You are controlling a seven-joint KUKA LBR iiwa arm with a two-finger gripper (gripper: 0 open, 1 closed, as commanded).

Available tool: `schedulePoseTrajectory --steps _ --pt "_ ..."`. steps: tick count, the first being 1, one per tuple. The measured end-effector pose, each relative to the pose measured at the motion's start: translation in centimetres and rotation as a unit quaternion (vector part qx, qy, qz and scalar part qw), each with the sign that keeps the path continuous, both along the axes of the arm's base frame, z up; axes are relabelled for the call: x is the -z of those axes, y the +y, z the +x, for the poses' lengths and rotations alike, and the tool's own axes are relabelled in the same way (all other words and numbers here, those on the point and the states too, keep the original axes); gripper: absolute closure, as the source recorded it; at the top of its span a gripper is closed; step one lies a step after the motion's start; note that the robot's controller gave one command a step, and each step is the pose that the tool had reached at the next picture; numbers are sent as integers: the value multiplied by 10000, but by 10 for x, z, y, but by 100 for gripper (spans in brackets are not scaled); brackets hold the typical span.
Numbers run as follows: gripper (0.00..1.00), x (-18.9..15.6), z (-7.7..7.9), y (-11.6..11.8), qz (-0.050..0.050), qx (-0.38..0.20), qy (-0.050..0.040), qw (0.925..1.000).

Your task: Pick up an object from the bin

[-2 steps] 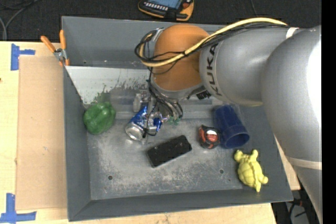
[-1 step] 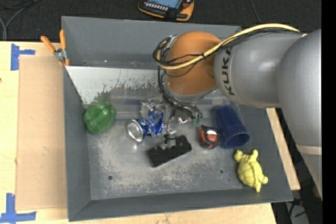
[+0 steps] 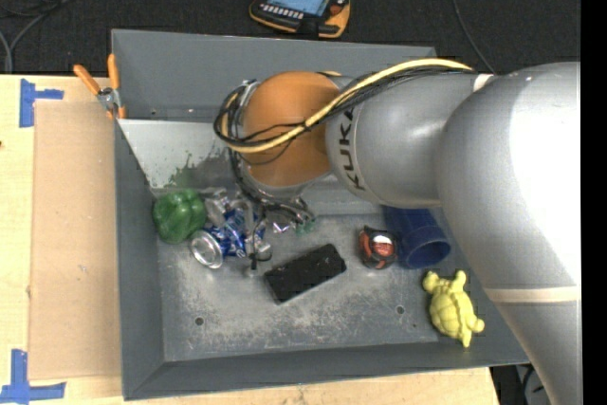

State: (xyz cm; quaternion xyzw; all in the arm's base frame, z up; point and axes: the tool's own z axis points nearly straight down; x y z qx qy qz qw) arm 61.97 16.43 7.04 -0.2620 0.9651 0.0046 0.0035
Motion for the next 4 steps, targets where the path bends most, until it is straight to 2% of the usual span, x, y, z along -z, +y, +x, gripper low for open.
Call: schedulePoseTrajectory --steps 1,2,4 --pt "100 -3 4 -104 -31 735 11 9973" --pt "100 -3 4 -104 -29 743 12 9972" --pt "100 -43 3 -103 -17 781 13 9969"
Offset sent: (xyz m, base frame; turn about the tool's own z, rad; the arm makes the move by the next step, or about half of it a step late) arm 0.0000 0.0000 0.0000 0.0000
